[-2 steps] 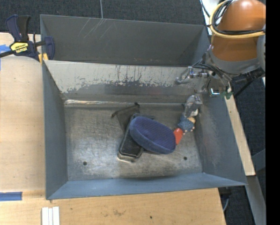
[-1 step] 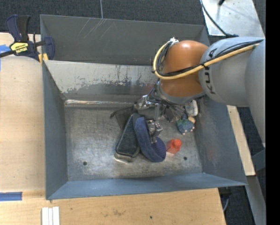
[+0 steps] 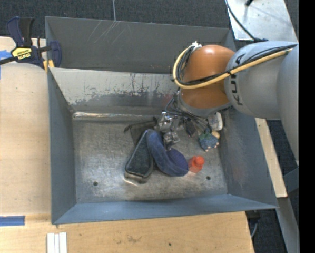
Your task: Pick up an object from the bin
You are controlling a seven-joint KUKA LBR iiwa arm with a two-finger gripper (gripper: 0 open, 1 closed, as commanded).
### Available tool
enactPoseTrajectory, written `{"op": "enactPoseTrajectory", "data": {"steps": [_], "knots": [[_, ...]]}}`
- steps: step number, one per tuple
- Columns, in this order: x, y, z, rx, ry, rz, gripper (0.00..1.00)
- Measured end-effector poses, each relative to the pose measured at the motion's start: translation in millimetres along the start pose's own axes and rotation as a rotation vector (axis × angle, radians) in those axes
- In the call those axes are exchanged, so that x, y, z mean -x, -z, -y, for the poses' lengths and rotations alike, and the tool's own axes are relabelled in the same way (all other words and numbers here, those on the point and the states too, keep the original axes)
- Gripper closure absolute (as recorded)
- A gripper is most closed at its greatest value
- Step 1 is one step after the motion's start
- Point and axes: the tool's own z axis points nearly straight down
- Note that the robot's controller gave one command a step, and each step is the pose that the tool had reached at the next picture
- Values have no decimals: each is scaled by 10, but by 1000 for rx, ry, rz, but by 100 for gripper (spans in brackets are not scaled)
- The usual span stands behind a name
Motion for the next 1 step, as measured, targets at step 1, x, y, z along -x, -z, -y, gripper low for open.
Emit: {"op": "enactPoseTrajectory", "data": {"steps": [1], "knots": [[203, 2033, 178, 5, 286, 6, 100]]}}
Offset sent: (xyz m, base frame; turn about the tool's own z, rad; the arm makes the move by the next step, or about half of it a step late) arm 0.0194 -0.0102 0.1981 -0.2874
